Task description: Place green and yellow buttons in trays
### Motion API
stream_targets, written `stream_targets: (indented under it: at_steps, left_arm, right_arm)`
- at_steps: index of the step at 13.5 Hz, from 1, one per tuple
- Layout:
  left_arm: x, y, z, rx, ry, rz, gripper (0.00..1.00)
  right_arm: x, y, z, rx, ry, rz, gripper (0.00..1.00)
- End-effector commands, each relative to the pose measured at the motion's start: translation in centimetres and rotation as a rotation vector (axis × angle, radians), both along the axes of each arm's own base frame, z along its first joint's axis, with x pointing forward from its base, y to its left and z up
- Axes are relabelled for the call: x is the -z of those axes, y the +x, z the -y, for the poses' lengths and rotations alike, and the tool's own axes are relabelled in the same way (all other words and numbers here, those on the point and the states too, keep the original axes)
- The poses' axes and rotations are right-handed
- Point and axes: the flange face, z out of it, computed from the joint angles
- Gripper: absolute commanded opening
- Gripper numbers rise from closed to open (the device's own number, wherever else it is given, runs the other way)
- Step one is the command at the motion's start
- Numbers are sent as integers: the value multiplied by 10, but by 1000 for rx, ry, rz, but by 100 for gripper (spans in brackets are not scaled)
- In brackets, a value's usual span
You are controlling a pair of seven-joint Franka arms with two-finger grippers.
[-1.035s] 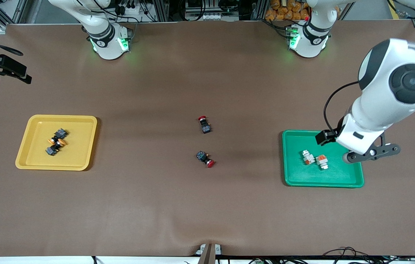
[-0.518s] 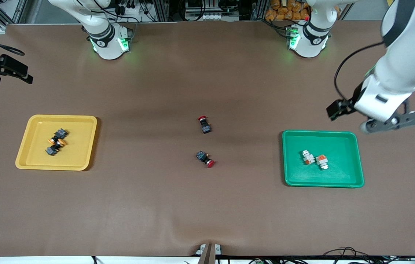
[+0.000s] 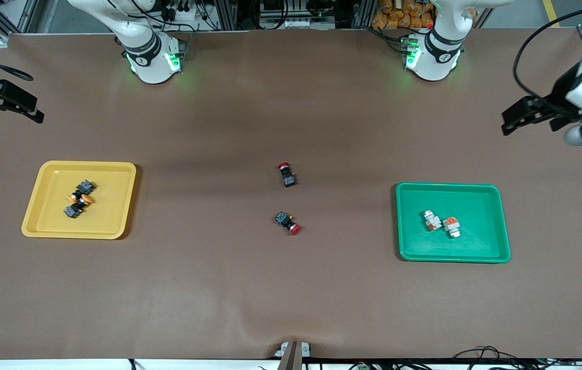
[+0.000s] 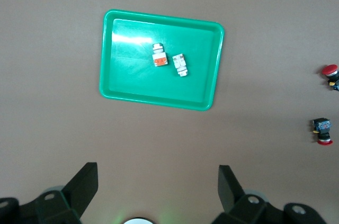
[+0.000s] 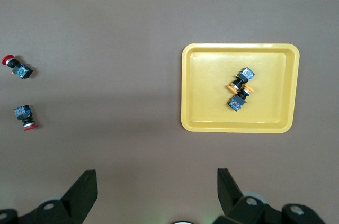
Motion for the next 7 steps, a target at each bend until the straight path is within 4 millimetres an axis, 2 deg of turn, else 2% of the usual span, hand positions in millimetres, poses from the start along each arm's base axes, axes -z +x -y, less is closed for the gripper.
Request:
stream_targets:
  at_steps: [1, 3, 7]
  left_arm:
    - [2, -17, -15, 37, -20, -14, 100]
    - [2, -29, -26, 45, -24, -17, 100]
    - [7, -60, -25, 50, -25, 6, 100]
  right_arm:
    - [-2, -1, 7, 15, 1, -8, 100]
    - [-1, -1, 13, 26, 0, -6, 100]
    - [0, 1, 13, 15, -7, -1, 100]
